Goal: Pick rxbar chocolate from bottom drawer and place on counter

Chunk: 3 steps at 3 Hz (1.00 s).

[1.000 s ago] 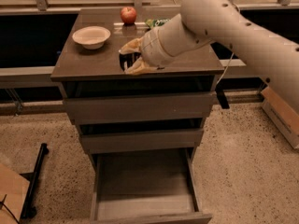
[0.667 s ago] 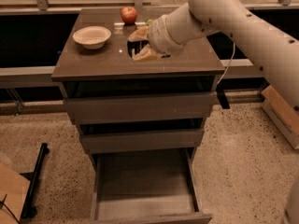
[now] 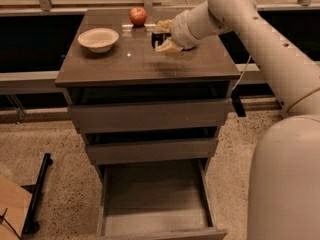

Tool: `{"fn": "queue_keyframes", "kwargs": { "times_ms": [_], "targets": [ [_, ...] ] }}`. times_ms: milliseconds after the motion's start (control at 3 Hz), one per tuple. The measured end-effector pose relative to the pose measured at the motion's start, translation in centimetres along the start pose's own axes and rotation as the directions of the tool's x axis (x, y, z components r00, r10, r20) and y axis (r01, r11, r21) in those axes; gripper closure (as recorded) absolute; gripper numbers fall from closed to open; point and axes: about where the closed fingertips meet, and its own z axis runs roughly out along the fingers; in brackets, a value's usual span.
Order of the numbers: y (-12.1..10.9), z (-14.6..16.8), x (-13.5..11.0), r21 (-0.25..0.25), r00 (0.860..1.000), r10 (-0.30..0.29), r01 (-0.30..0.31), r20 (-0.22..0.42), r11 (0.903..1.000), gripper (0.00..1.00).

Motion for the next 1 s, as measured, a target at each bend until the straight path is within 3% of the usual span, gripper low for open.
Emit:
{"fn": "queue_keyframes", "kwargs": {
  "times_ms": [333,1000],
  "targets": [
    [-0.89,1.38,2.87,0.031,1.000,0.020,-0.020,-0.009,0.9993,1.00],
    [-0.63,2.09,2.72,0.022,1.000,0.021,-0.021,-0.003,0.9995,0.58]
  ]
}}
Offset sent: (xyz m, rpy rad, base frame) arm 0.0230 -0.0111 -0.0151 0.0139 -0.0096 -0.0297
